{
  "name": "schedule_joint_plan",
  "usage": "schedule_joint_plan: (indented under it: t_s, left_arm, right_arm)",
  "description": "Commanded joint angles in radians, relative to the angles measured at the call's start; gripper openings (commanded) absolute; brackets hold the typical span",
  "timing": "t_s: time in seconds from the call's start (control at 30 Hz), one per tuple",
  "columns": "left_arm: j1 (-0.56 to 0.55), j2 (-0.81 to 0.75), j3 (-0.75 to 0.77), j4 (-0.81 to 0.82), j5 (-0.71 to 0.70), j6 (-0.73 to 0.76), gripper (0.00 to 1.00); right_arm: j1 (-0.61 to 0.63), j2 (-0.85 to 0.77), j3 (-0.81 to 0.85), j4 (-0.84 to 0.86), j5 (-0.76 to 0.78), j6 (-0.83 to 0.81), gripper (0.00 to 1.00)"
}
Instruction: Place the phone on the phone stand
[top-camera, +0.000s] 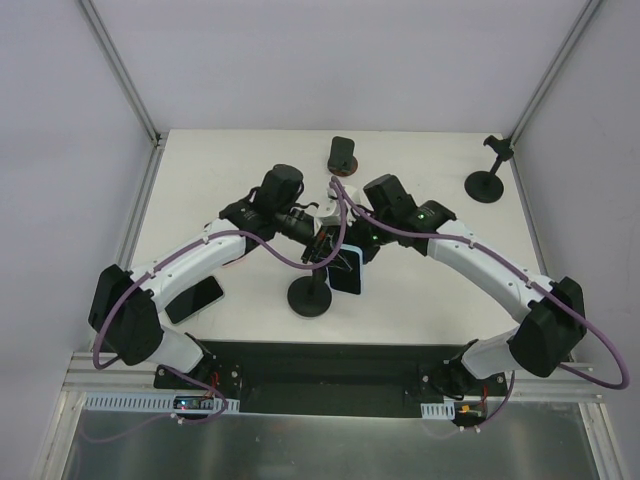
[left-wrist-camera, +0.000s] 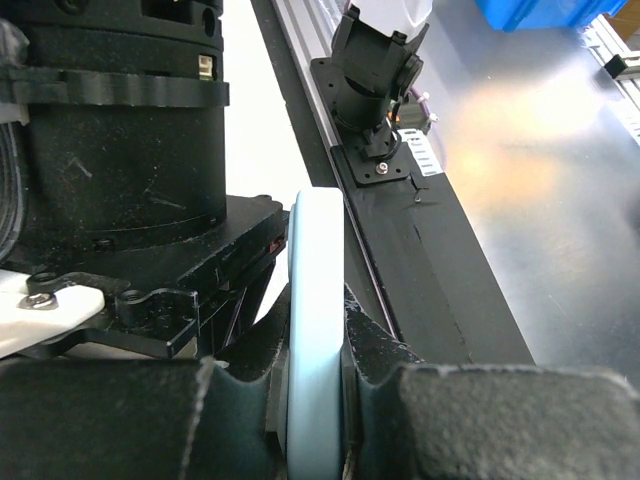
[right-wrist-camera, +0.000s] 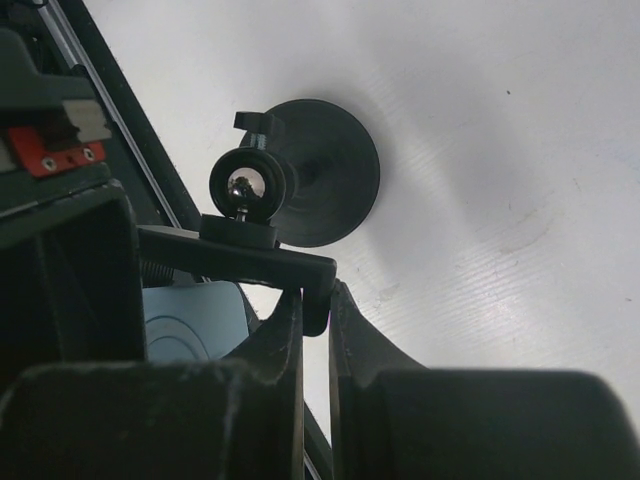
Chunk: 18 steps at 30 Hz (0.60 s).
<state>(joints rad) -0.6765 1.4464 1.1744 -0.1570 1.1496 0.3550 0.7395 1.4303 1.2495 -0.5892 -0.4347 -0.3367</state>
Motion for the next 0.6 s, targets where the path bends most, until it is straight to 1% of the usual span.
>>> schedule_joint_plan:
  t_s: [0.0,0.17,0.3,0.4,0.43,0.57]
  left_arm:
    - [0.045,0.040,0.040,-0.062,-0.085,0.064,0.00]
    - [0.045,0.054,0.062,-0.125,-0.096,0.094,0.00]
    - [0.043,0.039,0.054,-0.154,-0.143,0.117,0.00]
    - [0.043,0.009,0.036,-0.154,-0.243,0.122,0.00]
    - [0.038,-0.010,0.030,-0.148,-0.305,0.122,0.00]
    - [0.037,-0.027,0.016,-0.112,-0.367,0.101,0.00]
  right_arm:
    - [0.008,-0.037,0.047,-0.152,-0.251,-0.131,0.00]
    - [-0.020,-0.034,0.070,-0.185,-0.256,-0.180,0.00]
    - [-0.029,-0.068,0.067,-0.182,-0.222,-0.180,0.00]
    - [-0.034,-0.103,0.039,-0.161,-0.213,-0.154,0.00]
    - [-0.034,-0.114,0.027,-0.129,-0.204,-0.141,0.00]
    - [-0.043,-0.146,-0.021,-0.067,-0.193,-0.099,0.00]
